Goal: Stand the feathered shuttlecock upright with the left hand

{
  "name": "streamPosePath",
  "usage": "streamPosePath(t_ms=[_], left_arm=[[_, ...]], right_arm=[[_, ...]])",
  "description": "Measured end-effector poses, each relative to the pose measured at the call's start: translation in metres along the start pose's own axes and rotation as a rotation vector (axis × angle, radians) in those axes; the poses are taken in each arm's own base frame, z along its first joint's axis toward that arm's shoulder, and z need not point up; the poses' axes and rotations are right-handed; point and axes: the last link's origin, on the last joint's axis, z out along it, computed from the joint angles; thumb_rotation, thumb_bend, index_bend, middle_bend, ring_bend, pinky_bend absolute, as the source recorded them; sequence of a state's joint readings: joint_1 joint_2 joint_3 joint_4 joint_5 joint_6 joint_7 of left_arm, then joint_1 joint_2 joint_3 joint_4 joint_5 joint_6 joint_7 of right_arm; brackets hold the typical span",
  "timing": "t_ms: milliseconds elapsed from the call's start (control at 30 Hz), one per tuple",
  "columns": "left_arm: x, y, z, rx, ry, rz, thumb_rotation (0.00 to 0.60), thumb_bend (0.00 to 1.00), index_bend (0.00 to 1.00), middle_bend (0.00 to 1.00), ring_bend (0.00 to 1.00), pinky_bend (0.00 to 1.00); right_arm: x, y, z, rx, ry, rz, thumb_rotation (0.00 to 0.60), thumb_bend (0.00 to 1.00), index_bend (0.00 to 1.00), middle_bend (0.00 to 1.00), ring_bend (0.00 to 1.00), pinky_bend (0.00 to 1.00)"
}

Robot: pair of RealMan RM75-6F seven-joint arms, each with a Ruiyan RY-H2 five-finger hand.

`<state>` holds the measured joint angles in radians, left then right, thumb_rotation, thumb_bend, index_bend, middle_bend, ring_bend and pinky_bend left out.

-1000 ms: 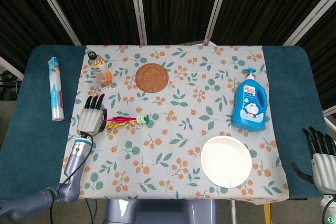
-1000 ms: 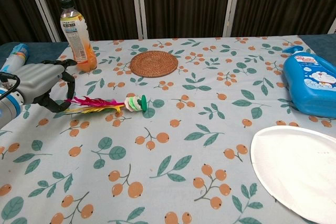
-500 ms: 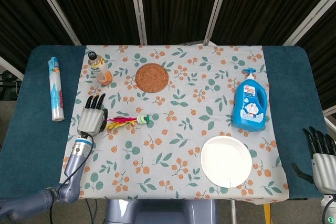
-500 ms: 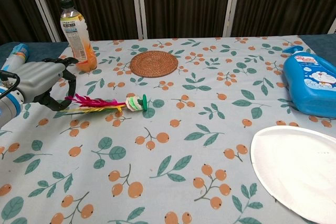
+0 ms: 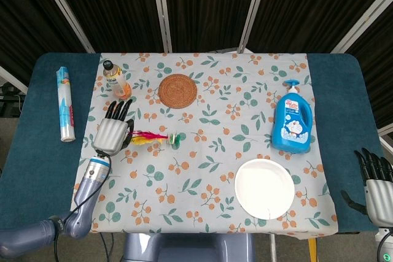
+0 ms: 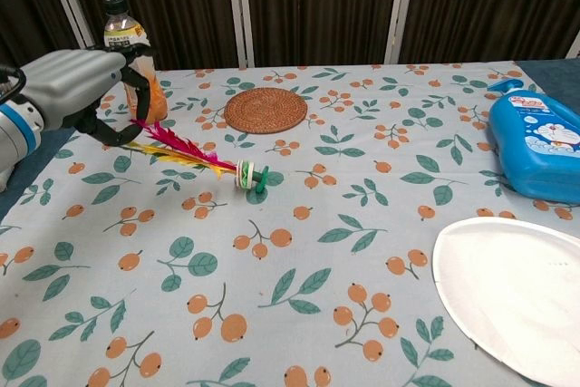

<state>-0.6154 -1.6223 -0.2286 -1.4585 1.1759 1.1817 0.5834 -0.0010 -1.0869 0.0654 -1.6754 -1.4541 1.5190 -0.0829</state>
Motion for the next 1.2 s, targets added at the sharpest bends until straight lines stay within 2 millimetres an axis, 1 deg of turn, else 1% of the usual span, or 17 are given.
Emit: streamPosePath(t_ms=[267, 500, 667, 900, 1200], left_arm=[[0.039, 0.020, 0.002, -0.074, 0.075, 0.048, 0.600, 0.55, 0.63, 0.00, 0.00, 0.00], [0.060, 0.029, 0.005, -0.110, 0.123, 0.079, 0.600, 0.55, 0.63, 0.00, 0.00, 0.00], [0.064, 0.033, 0.006, -0.115, 0.129, 0.082, 0.600, 0.55, 0.63, 0.00, 0.00, 0.00], [0.062, 0.033, 0.003, -0.120, 0.116, 0.099, 0.600, 0.55, 0.63, 0.00, 0.00, 0.00], [0.064, 0.034, 0.001, -0.127, 0.109, 0.108, 0.600, 0.55, 0.62, 0.00, 0.00, 0.00]], right_arm=[[0.000, 0.000, 0.000, -0.001, 0.000, 0.000, 0.600, 0.15, 0.00, 0.00, 0.00, 0.00], [0.000, 0.000, 0.000, -0.001, -0.001, 0.000, 0.600, 0.15, 0.00, 0.00, 0.00, 0.00], [0.000, 0.000, 0.000, -0.002, -0.001, 0.000, 0.600, 0.15, 0.00, 0.00, 0.00, 0.00], [0.000, 0.000, 0.000, -0.003, -0.002, -0.001, 0.600, 0.15, 0.00, 0.00, 0.00, 0.00], [0.000, 0.000, 0.000, -0.002, -0.004, -0.002, 0.600, 0.15, 0.00, 0.00, 0.00, 0.00]])
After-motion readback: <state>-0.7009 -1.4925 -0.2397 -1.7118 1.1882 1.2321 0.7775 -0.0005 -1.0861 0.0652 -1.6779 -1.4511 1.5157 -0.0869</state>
